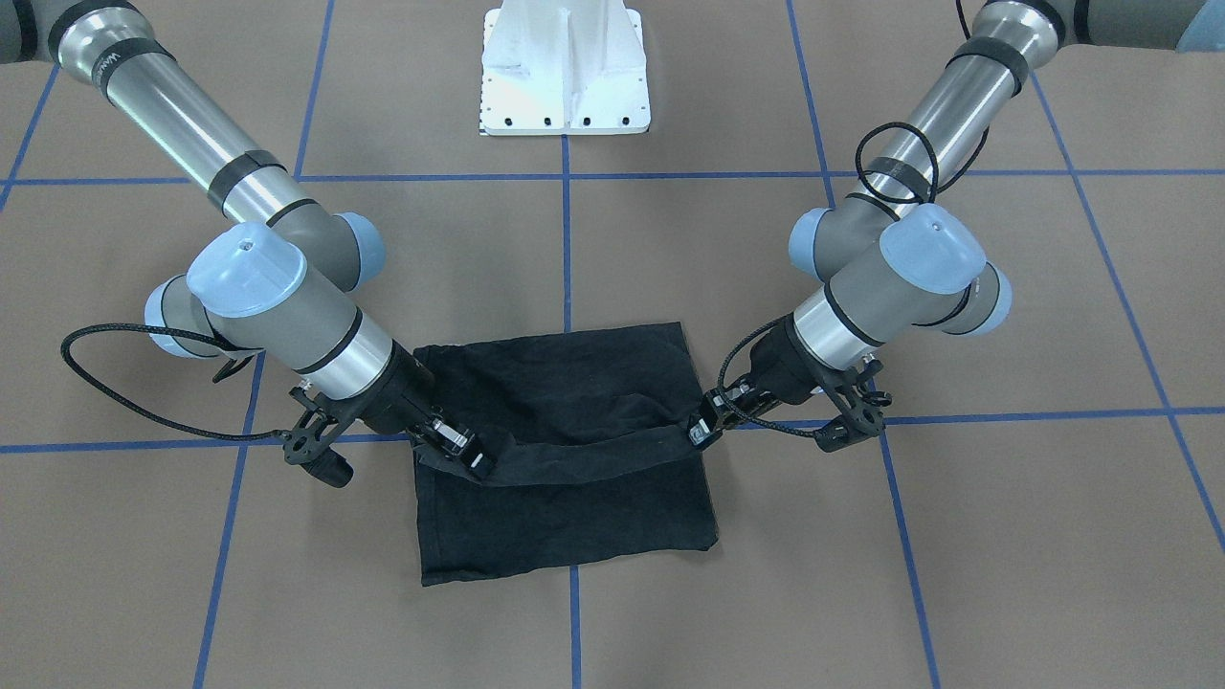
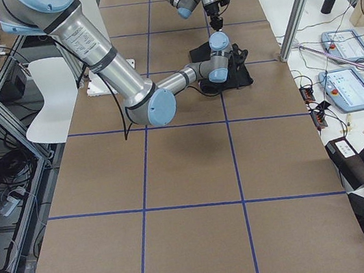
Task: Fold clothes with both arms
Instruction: 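Lay the held edge down on the far end with both grippers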
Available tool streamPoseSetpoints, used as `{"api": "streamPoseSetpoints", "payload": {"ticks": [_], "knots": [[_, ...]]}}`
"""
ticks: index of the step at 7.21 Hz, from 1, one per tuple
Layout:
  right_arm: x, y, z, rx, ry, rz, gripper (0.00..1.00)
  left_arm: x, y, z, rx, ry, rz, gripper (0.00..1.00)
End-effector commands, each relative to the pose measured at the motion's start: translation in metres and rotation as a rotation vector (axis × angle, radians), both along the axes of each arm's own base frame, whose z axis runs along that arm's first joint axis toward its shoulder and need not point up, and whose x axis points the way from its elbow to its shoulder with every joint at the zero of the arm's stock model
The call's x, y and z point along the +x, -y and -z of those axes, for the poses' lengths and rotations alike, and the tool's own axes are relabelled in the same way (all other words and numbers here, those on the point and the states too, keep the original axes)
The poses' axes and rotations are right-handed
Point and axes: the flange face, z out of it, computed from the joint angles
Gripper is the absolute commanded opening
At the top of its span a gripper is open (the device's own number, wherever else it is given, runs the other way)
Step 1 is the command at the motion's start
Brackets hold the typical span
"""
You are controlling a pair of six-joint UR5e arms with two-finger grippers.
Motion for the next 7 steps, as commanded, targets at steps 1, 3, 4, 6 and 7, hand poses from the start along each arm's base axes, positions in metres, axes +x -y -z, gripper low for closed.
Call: {"api": "streamPoseSetpoints", "payload": {"ticks": [1,3,4,6,7], "knots": [[0.011,0.013,-0.003,-0.006,-0.009,-0.027,0.0,-0.005,0.004,0.0,-0.002,0.002,0.009,0.0],[0.001,0.018,-0.014,-0.022,-0.032,-0.04,0.0,0.002,0.011,0.003,-0.007,0.006,0.009,0.0],[-0.004,0.018,-0.011,-0.021,-0.033,-0.037,0.0,0.007,0.016,0.005,-0.011,0.01,0.007,0.0],[-0.007,0.019,-0.01,-0.022,-0.035,-0.038,0.0,0.011,0.017,0.007,-0.011,0.012,0.018,0.0],[-0.009,0.019,-0.005,-0.017,-0.031,-0.038,0.0,0.015,0.017,0.008,-0.01,0.014,0.025,0.0]]}}
